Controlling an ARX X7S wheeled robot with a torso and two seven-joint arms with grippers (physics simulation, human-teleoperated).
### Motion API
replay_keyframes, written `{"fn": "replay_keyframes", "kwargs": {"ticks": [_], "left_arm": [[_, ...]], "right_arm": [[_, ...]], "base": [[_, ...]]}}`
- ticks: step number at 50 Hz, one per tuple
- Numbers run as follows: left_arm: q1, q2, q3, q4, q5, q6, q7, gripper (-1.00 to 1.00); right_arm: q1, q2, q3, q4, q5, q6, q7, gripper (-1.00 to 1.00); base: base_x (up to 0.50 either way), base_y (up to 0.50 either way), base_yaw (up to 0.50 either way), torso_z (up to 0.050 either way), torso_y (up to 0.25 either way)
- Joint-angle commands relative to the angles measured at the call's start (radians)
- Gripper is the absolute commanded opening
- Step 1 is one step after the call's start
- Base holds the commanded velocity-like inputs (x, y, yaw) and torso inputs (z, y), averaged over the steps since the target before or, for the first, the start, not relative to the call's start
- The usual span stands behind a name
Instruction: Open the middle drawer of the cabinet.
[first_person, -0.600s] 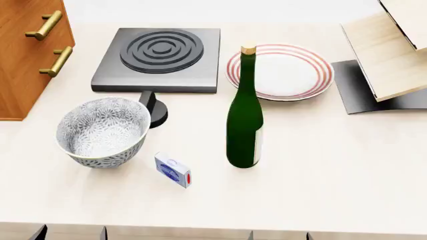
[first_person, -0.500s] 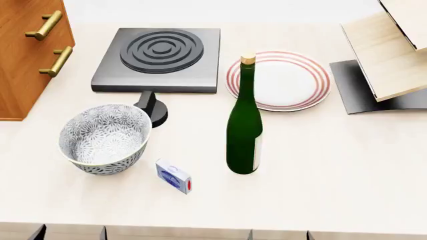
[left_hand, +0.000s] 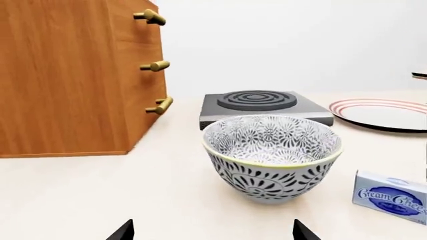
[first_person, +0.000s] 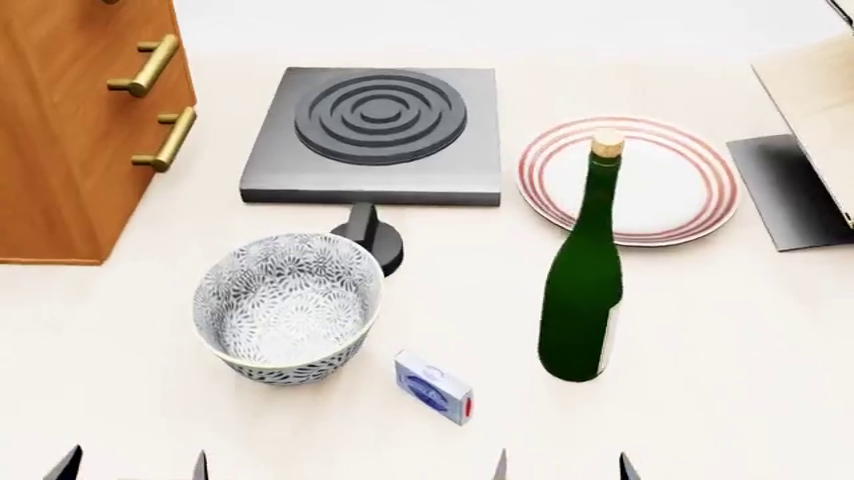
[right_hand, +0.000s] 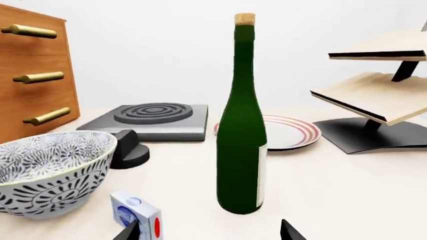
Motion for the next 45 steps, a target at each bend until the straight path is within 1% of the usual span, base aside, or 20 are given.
{"fn": "replay_keyframes", "kwargs": {"ticks": [1, 2, 4, 5, 9, 10, 11, 12, 19, 22, 24, 25, 29, 30, 33, 34, 35, 37, 39, 45], "left_arm": [[0.002, -0.019, 0.024, -0.002, 0.004, 0.017, -0.029, 1.0], [0.0, -0.021, 0.027, -0.008, 0.01, 0.021, -0.033, 1.0], [-0.002, -0.023, 0.028, -0.009, 0.008, 0.021, -0.037, 1.0], [-0.002, -0.025, 0.029, -0.009, 0.009, 0.021, -0.04, 1.0], [-0.003, -0.028, 0.037, -0.012, 0.011, 0.022, -0.046, 1.0], [-0.003, -0.029, 0.039, -0.012, 0.011, 0.022, -0.047, 1.0], [-0.003, -0.03, 0.041, -0.012, 0.01, 0.023, -0.049, 1.0], [-0.003, -0.032, 0.044, -0.011, 0.013, 0.022, -0.051, 1.0], [-0.004, -0.04, 0.052, -0.01, 0.008, 0.017, -0.064, 1.0], [-0.004, -0.044, 0.056, -0.008, 0.006, 0.016, -0.068, 1.0], [-0.004, -0.046, 0.059, -0.008, 0.006, 0.018, -0.071, 1.0], [-0.005, -0.047, 0.06, -0.009, 0.005, 0.018, -0.072, 1.0], [-0.005, -0.05, 0.066, -0.01, 0.005, 0.02, -0.078, 1.0], [-0.006, -0.051, 0.068, -0.011, 0.006, 0.02, -0.079, 1.0], [-0.006, -0.054, 0.069, -0.009, 0.002, 0.02, -0.083, 1.0], [-0.007, -0.055, 0.07, -0.009, 0.0, 0.02, -0.083, 1.0], [-0.007, -0.056, 0.071, -0.009, 0.0, 0.02, -0.085, 1.0], [-0.008, -0.058, 0.072, -0.009, -0.004, 0.021, -0.086, 1.0], [-0.009, -0.059, 0.075, -0.011, -0.003, 0.021, -0.089, 1.0], [-0.01, -0.064, 0.08, -0.013, -0.007, 0.022, -0.095, 1.0]], "right_arm": [[-0.008, 0.019, -0.02, -0.022, 0.015, 0.002, 0.023, 1.0], [-0.009, 0.018, -0.014, -0.027, 0.042, -0.001, 0.014, 1.0], [-0.011, 0.025, -0.019, -0.078, 0.038, 0.045, 0.025, 1.0], [-0.011, 0.024, -0.021, -0.039, 0.038, 0.004, 0.021, 1.0], [-0.011, 0.027, -0.025, -0.025, 0.051, -0.013, 0.018, 1.0], [-0.012, 0.029, -0.027, -0.027, 0.053, -0.013, 0.018, 1.0], [-0.014, 0.034, -0.028, -0.07, 0.054, 0.028, 0.026, 1.0], [-0.012, 0.034, -0.034, -0.035, 0.027, -0.004, 0.038, 1.0], [-0.01, 0.042, -0.052, -0.025, 0.016, -0.008, 0.054, 1.0], [-0.012, 0.046, -0.053, -0.033, 0.03, -0.008, 0.053, 1.0], [-0.015, 0.052, -0.053, -0.081, 0.038, 0.027, 0.056, 1.0], [-0.018, 0.049, -0.053, -0.044, 0.047, -0.025, 0.048, 1.0], [-0.027, 0.052, -0.051, -0.039, 0.063, -0.078, 0.042, 1.0], [-0.026, 0.057, -0.054, -0.077, 0.038, -0.029, 0.064, 1.0], [-0.026, 0.056, -0.057, -0.046, 0.05, -0.063, 0.058, 1.0], [-0.025, 0.057, -0.058, -0.047, 0.05, -0.061, 0.06, 1.0], [-0.023, 0.061, -0.056, -0.087, 0.056, -0.018, 0.066, 1.0], [-0.025, 0.059, -0.06, -0.047, 0.052, -0.062, 0.066, 1.0], [-0.025, 0.064, -0.058, -0.086, 0.06, -0.025, 0.073, 1.0], [-0.027, 0.065, -0.064, -0.065, 0.065, -0.058, 0.077, 1.0]], "base": [[0.27, 0.5, 0.0, 0.0, 0.0], [0.28, 0.5, 0.0, 0.0, 0.0], [0.38, 0.4, 0.0, 0.0, 0.0], [0.45, 0.3, 0.0, 0.0, 0.0], [0.48, 0.21, 0.0, 0.0, 0.0], [0.5, 0.16, 0.0, 0.0, 0.0], [0.5, 0.16, 0.0, 0.0, 0.0], [0.5, 0.16, 0.0, 0.0, 0.0], [0.45, 0.36, 0.0, 0.0, 0.0], [0.38, 0.47, 0.0, 0.0, 0.0], [0.37, 0.46, 0.0, 0.0, 0.0], [0.42, 0.35, 0.0, 0.0, 0.0], [0.5, 0.0, 0.0, 0.0, 0.0], [0.0, 0.0, 0.0, 0.0, 0.0], [0.0, 0.0, 0.0, 0.0, 0.0], [0.0, 0.0, 0.0, 0.0, 0.0], [0.0, 0.0, 0.0, 0.0, 0.0], [0.0, 0.0, 0.0, 0.0, 0.0], [0.0, 0.0, 0.0, 0.0, 0.0], [0.0, 0.0, 0.0, 0.0, 0.0]]}}
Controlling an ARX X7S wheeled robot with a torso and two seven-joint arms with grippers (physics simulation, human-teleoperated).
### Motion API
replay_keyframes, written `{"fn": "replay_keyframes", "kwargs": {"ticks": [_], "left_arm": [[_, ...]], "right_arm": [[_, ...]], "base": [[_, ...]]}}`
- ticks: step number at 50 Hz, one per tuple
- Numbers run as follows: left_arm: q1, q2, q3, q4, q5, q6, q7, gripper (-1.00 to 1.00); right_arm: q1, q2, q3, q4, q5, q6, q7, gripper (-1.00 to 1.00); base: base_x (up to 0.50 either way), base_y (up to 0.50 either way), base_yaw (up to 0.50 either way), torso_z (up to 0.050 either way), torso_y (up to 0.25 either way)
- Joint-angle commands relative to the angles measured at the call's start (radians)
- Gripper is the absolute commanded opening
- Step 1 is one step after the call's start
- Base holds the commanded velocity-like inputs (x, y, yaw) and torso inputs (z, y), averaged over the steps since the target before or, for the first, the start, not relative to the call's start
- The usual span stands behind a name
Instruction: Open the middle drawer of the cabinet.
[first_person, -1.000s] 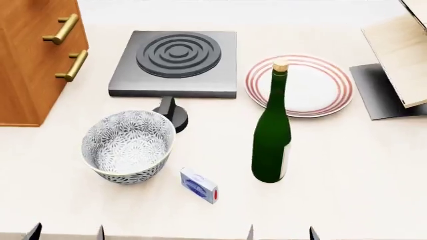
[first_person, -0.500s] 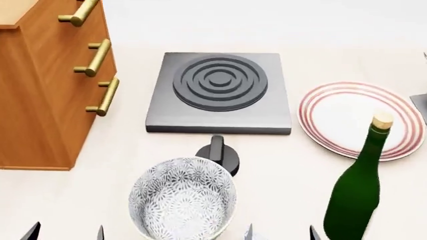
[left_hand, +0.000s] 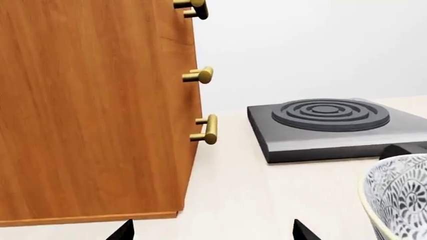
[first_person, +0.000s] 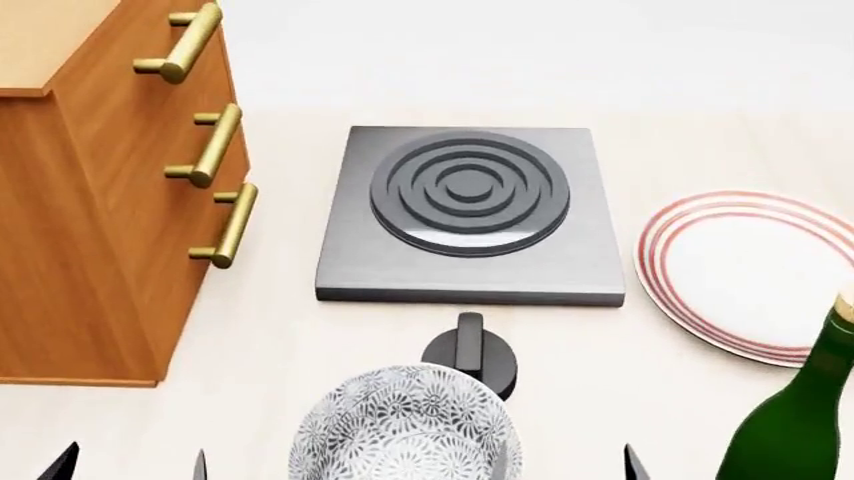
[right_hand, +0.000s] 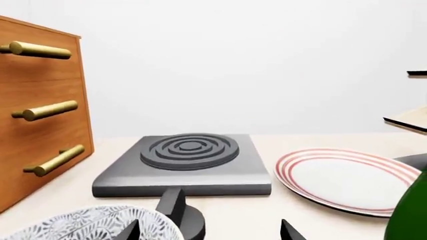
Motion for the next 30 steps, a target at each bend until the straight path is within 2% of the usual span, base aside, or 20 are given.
{"fn": "replay_keyframes", "kwargs": {"ticks": [1, 4, 11, 14, 19, 26, 27, 30], "left_arm": [[-0.002, -0.009, 0.013, -0.003, -0.006, 0.002, -0.013, 1.0], [-0.002, -0.012, 0.016, -0.005, -0.007, 0.003, -0.016, 1.0], [0.0, -0.017, 0.022, -0.001, -0.011, 0.004, -0.022, 1.0], [-0.001, -0.02, 0.026, 0.0, -0.011, 0.005, -0.025, 1.0], [-0.001, -0.023, 0.029, 0.003, -0.014, 0.002, -0.03, 1.0], [-0.001, -0.028, 0.035, 0.002, -0.015, 0.003, -0.037, 1.0], [-0.001, -0.028, 0.036, 0.003, -0.015, 0.002, -0.038, 1.0], [0.001, -0.031, 0.04, 0.006, -0.016, 0.004, -0.039, 1.0]], "right_arm": [[-0.008, 0.01, -0.008, -0.009, 0.012, -0.027, 0.013, 1.0], [-0.014, 0.015, -0.01, -0.013, 0.022, -0.048, 0.007, 1.0], [-0.014, 0.021, -0.014, -0.013, 0.039, -0.058, 0.005, 1.0], [-0.015, 0.031, -0.015, -0.066, 0.047, -0.007, 0.016, 1.0], [-0.008, 0.025, -0.021, -0.008, 0.034, -0.041, 0.024, 1.0], [-0.01, 0.033, -0.027, -0.008, 0.038, -0.06, 0.024, 1.0], [-0.017, 0.035, -0.03, -0.001, 0.044, -0.109, 0.008, 1.0], [-0.02, 0.04, -0.035, -0.009, 0.039, -0.101, 0.011, 1.0]], "base": [[0.0, 0.0, 0.0, 0.0, 0.0], [0.12, 0.0, 0.0, 0.0, 0.0], [0.49, 0.0, 0.0, 0.0, 0.0], [0.5, 0.0, 0.0, 0.0, 0.0], [0.47, 0.0, 0.0, 0.0, 0.0], [0.0, 0.0, 0.0, 0.0, 0.0], [0.0, 0.0, 0.0, 0.0, 0.0], [0.4, 0.0, 0.0, 0.0, 0.0]]}}
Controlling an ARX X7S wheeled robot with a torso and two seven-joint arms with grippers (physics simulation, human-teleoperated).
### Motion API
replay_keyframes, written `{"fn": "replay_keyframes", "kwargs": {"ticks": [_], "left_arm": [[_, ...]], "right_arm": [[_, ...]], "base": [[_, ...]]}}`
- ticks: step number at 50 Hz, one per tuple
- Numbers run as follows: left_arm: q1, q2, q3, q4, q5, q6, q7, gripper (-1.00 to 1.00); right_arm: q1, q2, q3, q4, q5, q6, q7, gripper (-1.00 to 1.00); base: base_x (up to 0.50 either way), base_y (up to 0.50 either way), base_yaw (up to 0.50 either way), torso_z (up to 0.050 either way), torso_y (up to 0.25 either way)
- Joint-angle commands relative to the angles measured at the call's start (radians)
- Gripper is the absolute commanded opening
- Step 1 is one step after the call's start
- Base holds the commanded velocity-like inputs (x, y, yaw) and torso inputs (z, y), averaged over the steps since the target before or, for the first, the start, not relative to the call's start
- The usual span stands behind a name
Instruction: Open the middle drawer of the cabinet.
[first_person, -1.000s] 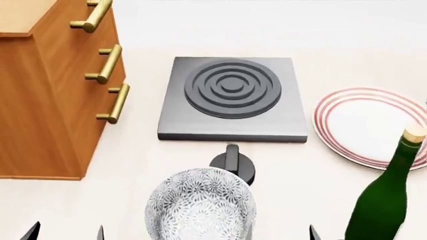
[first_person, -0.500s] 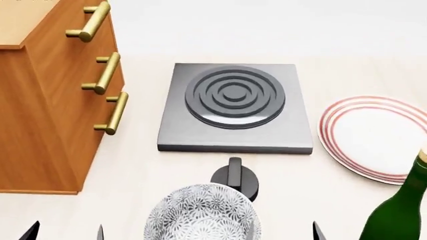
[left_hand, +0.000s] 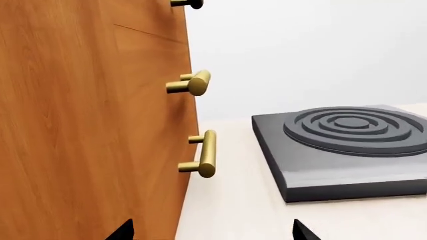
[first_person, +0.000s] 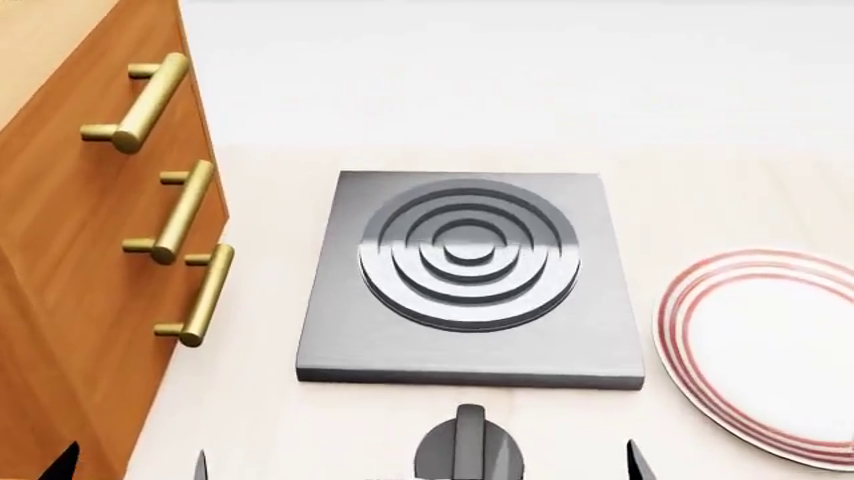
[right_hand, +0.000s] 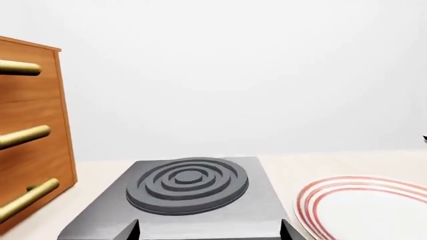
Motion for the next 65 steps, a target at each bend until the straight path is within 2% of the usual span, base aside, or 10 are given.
{"fn": "replay_keyframes", "kwargs": {"ticks": [1, 3, 16, 17, 18, 62, 65], "left_arm": [[0.0, -0.009, 0.011, 0.004, -0.004, 0.001, -0.009, 1.0], [-0.001, -0.01, 0.013, 0.003, -0.003, -0.002, -0.011, 1.0], [-0.011, -0.021, 0.033, 0.009, 0.009, -0.04, -0.022, 1.0], [-0.005, -0.019, 0.03, 0.005, 0.014, 0.02, -0.03, 1.0], [-0.009, -0.017, 0.027, 0.023, 0.008, -0.056, -0.035, 1.0], [-0.009, -0.043, 0.053, 0.013, 0.004, -0.002, -0.068, 1.0], [-0.011, -0.043, 0.053, 0.013, -0.004, -0.008, -0.067, 1.0]], "right_arm": [[-0.005, 0.012, -0.013, 0.003, 0.003, -0.034, -0.001, 1.0], [0.007, 0.007, -0.007, 0.007, 0.004, 0.009, 0.021, 1.0], [0.008, 0.016, -0.017, 0.01, 0.011, -0.009, 0.025, 1.0], [0.008, 0.017, -0.018, 0.009, 0.012, -0.009, 0.026, 1.0], [0.008, 0.018, -0.018, 0.009, 0.013, -0.008, 0.027, 1.0], [0.008, 0.044, -0.044, 0.007, 0.033, -0.02, 0.054, 1.0], [0.006, 0.045, -0.046, 0.004, 0.028, -0.023, 0.057, 1.0]], "base": [[0.5, 0.0, 0.0, 0.0, 0.0], [0.44, 0.0, 0.0, 0.0, 0.008], [0.0, 0.0, 0.0, 0.0, 0.0], [0.0, 0.0, 0.0, 0.0, 0.0], [0.0, 0.0, 0.0, 0.05, 0.0], [0.0, 0.0, 0.0, 0.05, 0.0], [0.0, 0.0, 0.0, 0.0, 0.0]]}}
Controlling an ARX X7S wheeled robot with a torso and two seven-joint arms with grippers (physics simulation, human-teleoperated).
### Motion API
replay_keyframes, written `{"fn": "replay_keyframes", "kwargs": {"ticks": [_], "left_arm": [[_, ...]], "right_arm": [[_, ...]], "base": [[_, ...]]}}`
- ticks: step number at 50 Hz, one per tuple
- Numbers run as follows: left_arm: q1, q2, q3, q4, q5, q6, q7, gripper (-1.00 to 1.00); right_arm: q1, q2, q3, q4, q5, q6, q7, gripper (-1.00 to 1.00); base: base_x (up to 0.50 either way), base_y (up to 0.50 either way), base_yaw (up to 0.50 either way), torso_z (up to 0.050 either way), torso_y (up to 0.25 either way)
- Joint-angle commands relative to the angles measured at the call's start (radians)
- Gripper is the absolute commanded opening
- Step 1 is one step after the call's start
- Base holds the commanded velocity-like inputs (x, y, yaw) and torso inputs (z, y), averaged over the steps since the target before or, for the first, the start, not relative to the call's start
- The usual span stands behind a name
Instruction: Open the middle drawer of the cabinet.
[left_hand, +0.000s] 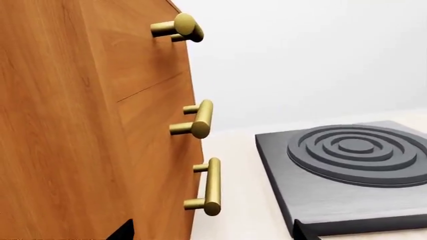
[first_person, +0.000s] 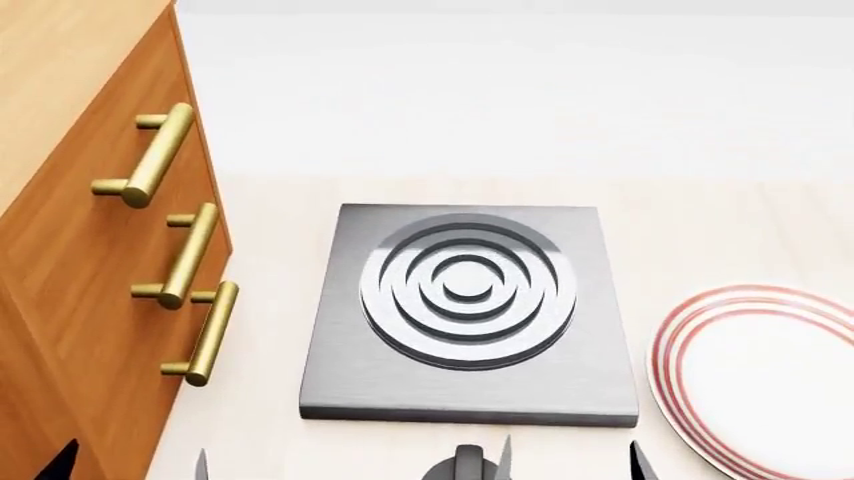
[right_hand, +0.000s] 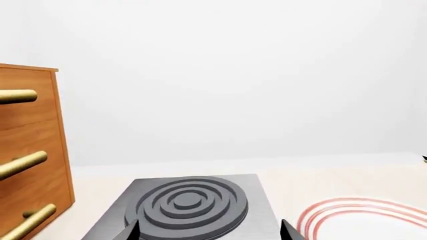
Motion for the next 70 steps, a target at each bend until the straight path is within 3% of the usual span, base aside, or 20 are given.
{"fn": "replay_keyframes", "kwargs": {"ticks": [1, 22, 27, 32, 36, 38, 40, 46, 57, 62, 70], "left_arm": [[-0.001, -0.003, 0.003, -0.001, -0.004, 0.009, -0.011, 1.0], [0.001, -0.01, 0.012, -0.002, -0.018, 0.015, -0.023, 1.0], [0.001, -0.01, 0.009, 0.052, -0.036, -0.056, -0.029, 1.0], [-0.012, -0.037, 0.054, 0.22, 0.099, -0.17, -0.073, 1.0], [-0.072, -0.073, 0.183, 0.409, 0.509, -0.354, -0.119, 1.0], [-0.096, -0.078, 0.218, 0.453, 0.606, -0.397, -0.103, 1.0], [-0.152, -0.083, 0.28, 0.507, 0.797, -0.462, -0.057, 1.0], [-0.287, -0.082, 0.382, 0.54, 1.067, -0.526, 0.103, 1.0], [-0.519, -0.038, 0.461, 0.307, 1.28, -0.561, 0.294, 1.0], [-0.6, 0.003, 0.475, 0.175, 1.282, -0.573, 0.374, 1.0], [-0.679, 0.049, 0.469, -0.006, 1.233, -0.567, 0.363, 1.0]], "right_arm": [[-0.001, 0.006, -0.007, -0.003, 0.001, -0.003, 0.008, 1.0], [-0.004, 0.021, -0.015, -0.033, 0.022, 0.011, 0.022, 1.0], [-0.002, 0.024, -0.012, -0.027, 0.03, 0.012, 0.025, 1.0], [-0.011, 0.033, 0.004, -0.042, 0.054, 0.01, 0.026, 1.0], [-0.017, 0.049, 0.023, -0.089, 0.089, 0.037, 0.032, 1.0], [-0.021, 0.044, 0.024, -0.059, 0.09, 0.001, 0.023, 1.0], [-0.02, 0.051, 0.031, -0.091, 0.105, 0.031, 0.034, 1.0], [-0.019, 0.057, 0.023, -0.094, 0.102, 0.054, 0.043, 1.0], [-0.023, 0.065, 0.01, -0.081, 0.096, 0.043, 0.038, 1.0], [-0.022, 0.07, 0.013, -0.081, 0.104, 0.049, 0.039, 1.0], [-0.021, 0.073, 0.005, -0.082, 0.102, 0.052, 0.042, 1.0]], "base": [[0.0, 0.0, 0.0, 0.0, 0.0], [0.2, 0.0, 0.0, 0.0, 0.0], [0.0, 0.0, 0.0, 0.0, 0.0], [0.0, 0.0, 0.0, 0.0, 0.0], [0.0, 0.0, 0.0, 0.0, 0.0], [0.0, 0.0, 0.0, 0.0, 0.0], [0.0, 0.0, 0.0, 0.0, 0.0], [0.0, 0.0, 0.0, 0.0, 0.0], [0.0, 0.0, 0.0, 0.0, 0.0], [0.0, 0.0, 0.0, 0.0, 0.0], [0.0, 0.0, 0.0, 0.0, 0.0]]}}
